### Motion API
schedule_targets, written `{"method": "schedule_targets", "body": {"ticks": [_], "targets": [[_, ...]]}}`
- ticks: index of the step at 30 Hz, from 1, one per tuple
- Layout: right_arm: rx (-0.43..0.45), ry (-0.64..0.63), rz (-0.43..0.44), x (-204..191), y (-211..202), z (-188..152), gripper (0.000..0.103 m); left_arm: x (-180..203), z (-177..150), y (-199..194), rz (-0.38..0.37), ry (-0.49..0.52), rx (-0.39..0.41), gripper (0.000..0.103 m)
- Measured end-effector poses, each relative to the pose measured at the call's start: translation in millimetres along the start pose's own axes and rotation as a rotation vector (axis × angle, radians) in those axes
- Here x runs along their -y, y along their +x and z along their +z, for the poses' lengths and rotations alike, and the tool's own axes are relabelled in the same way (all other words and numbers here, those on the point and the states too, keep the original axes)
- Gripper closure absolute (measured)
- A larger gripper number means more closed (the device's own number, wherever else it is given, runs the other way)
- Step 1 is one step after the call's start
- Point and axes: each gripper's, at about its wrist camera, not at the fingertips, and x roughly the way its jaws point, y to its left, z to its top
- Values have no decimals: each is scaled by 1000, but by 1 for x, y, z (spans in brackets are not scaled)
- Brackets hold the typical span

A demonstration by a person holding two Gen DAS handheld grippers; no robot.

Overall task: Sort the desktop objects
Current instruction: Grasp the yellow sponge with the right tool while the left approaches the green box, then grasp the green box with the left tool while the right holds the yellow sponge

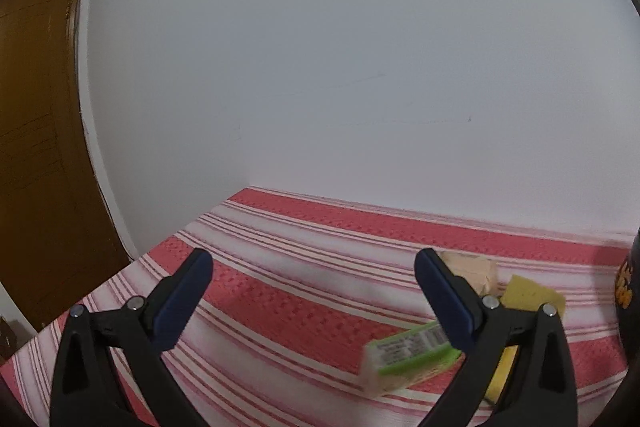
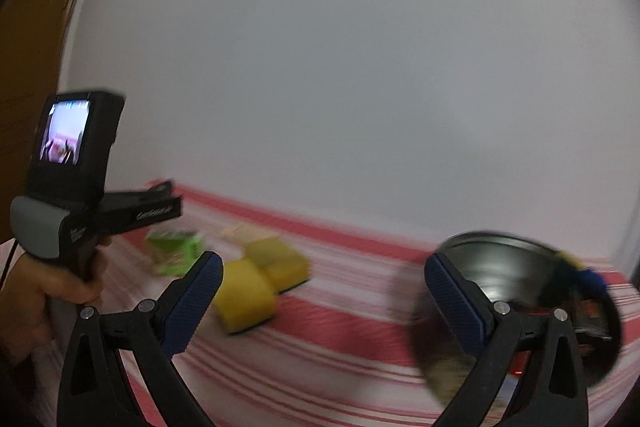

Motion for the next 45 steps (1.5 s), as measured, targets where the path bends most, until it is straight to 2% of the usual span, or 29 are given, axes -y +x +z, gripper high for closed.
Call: {"method": "schedule_targets", "body": {"ticks": [4, 7, 9, 16, 18, 19, 20, 21, 22, 26, 29, 32, 35, 37, 39, 43, 45], "targets": [[-98, -31, 63, -22, 31, 5, 1, -5, -1, 4, -11, -6, -42, 1], [-223, -41, 96, -33, 62, 6, 1, -12, -2, 5, -11, -40, -61, 1], [-275, -36, 101, -34, 74, 5, 1, -14, -2, 5, -15, -49, -68, 1], [-441, -83, 159, -46, 116, 0, 1, -10, 0, 4, 35, 33, -42, 1], [-469, -106, 171, -54, 122, -2, 2, -11, 0, 4, 74, 61, -34, 1], [-486, -129, 171, -59, 125, -4, 10, -12, 1, 4, 77, 60, -34, 1], [-499, -147, 168, -64, 126, -6, 25, -14, 1, 4, 71, 54, -39, 1], [-515, -167, 165, -68, 129, -9, 28, -15, 2, 4, 59, 47, -47, 1], [-510, -174, 168, -70, 127, -9, 34, -17, 2, 6, 43, 41, -57, 1], [-489, -153, 179, -66, 121, -7, 36, -19, 5, -2, -50, 31, -66, 1], [-451, -92, 228, -54, 110, -5, 36, -11, 8, -16, -145, 66, -37, 1], [-389, -30, 218, -42, 94, -4, 36, 5, 5, -26, -236, 124, -45, 1], [-293, 32, 193, -27, 71, -2, 36, 28, -2, -27, -233, 222, -57, 2], [-256, 44, 162, -21, 59, -2, 36, 43, -6, -31, -225, 288, -74, 7], [-231, 48, 135, -18, 51, -2, 36, 55, -11, -23, -233, 341, -122, 8], [-227, 49, 131, -17, 44, -1, 36, 56, -11, -18, -274, 332, -155, 8], [-229, 46, 134, -18, 44, -1, 36, 59, -15, -5, -308, 337, -245, 10]]}}
